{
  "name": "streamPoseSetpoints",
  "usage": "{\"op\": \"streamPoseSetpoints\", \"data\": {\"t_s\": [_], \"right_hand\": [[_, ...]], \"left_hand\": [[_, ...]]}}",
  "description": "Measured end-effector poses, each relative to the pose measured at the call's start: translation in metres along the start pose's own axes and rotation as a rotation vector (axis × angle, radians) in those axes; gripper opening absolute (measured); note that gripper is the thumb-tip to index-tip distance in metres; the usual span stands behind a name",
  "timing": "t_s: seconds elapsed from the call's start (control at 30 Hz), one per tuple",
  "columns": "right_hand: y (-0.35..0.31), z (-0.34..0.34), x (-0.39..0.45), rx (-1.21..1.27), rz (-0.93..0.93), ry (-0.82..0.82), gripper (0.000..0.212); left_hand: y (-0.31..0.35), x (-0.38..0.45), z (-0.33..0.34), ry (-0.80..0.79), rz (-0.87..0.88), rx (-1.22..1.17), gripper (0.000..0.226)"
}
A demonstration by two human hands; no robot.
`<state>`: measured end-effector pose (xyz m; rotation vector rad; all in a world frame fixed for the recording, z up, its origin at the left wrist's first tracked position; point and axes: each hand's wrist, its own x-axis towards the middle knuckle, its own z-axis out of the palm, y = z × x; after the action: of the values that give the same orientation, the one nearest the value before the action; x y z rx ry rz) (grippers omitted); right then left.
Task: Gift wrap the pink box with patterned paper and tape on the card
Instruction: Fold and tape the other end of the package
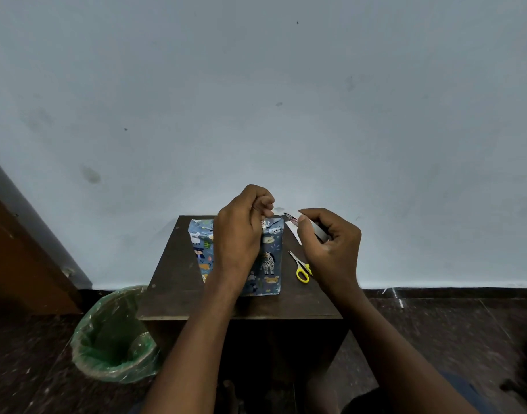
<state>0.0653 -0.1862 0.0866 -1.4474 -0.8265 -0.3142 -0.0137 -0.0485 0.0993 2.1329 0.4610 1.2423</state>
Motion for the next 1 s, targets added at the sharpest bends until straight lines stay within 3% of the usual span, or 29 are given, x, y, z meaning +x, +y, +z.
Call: {"op": "streamPoseSetpoints", "data": {"t_s": [0.27,0.43,0.87,1.0], "right_hand": [[0.009,0.005,0.001,-0.16,-0.16,0.076,0.009],[0.017,0.011,-0.001,-0.342,-0.339,0.053,0.009],[0.018,0.009,-0.001,-0.474,-0.526,0.062,0.016],[0.018,0.009,-0.001,-0.441,-0.492,0.063,0.015]], "left_hand": [[0.005,0.006,-0.009,-0.13,-0.132,-0.161,0.039],[0.016,0.008,-0.012,-0.147,-0.256,-0.263,0.025],[0.026,0.012,-0.016,-0.117,-0.376,-0.492,0.003],[0.026,0.012,-0.017,-0.111,-0.391,-0.499,0.005]]}}
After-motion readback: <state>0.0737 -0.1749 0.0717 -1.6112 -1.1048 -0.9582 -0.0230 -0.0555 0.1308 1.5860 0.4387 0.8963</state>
